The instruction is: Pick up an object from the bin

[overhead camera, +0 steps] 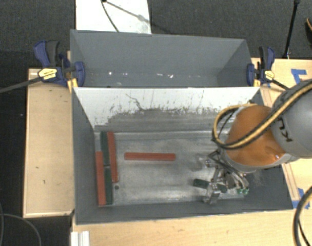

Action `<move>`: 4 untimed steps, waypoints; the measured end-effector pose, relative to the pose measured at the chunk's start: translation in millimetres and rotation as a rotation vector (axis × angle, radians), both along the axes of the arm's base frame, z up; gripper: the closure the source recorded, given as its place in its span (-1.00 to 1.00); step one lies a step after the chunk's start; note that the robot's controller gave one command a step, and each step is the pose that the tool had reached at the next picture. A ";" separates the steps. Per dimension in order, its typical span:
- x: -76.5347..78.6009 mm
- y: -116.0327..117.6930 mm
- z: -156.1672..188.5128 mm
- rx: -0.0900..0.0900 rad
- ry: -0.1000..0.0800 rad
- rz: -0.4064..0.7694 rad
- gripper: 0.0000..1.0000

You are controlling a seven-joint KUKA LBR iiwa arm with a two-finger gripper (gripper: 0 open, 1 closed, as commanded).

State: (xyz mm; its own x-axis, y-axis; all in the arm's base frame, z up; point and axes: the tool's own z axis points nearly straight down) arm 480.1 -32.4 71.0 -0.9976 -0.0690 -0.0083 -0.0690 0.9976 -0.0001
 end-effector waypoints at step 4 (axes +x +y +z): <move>3.8 -0.1 99.6 -0.001 0.002 0.024 1.00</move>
Offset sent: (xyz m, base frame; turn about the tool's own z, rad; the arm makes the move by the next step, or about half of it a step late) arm 0.0000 0.0000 0.0000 0.0000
